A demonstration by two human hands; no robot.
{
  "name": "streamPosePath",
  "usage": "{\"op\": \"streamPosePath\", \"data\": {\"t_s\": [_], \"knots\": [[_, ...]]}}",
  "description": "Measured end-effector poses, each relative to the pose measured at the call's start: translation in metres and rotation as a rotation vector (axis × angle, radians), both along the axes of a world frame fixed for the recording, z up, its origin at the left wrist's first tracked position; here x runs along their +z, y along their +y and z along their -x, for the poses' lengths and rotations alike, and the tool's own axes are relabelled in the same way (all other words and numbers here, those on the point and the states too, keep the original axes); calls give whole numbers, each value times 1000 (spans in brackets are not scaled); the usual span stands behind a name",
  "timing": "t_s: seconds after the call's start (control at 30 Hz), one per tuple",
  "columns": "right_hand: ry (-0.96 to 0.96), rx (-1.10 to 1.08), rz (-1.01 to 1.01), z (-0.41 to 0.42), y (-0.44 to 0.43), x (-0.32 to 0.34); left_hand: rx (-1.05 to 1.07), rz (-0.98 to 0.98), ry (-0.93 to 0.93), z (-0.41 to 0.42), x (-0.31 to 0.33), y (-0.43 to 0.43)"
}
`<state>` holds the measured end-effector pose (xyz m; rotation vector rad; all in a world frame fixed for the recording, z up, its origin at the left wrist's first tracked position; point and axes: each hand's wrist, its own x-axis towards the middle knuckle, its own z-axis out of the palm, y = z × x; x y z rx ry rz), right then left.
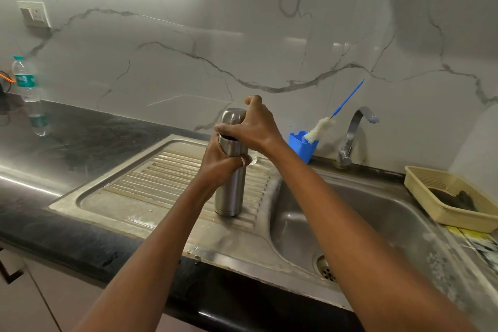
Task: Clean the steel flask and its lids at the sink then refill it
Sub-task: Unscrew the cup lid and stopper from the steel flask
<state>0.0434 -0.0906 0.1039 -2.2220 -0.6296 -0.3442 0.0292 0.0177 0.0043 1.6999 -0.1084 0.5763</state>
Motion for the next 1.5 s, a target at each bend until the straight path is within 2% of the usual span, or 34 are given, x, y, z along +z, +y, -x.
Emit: {"op": "streamPosePath", "data": {"t_s": [0.1,0.17,0.37,0.57,0.8,0.9,1.07,1.2,1.5], "knots": [[109,82,-46,-1,-3,1,21,-6,11,0,0,0],[116,109,-55,-1,-4,1,25,-10,11,-1,-1,1],[-40,-78,-5,-4,0,-2,8,-3,-4,1,1,-1],[63,87,-91,-2,-5,2,28,-23,14,-1,0,0],[-46,-42,72,-3,-2,2,2,-8,-13,0,1,0],[-22,-17,-15,-3,-3,4,21,-2,11,2,2,-1],[109,31,-321,-7,-11,19,49,-15,55,1,2,-1],[223,23,-485,-25,-21,24,54,-26,62,-1,1,0],[435,-108,-494,-53,-46,-43,110,-9,54,-5,4,0]]}}
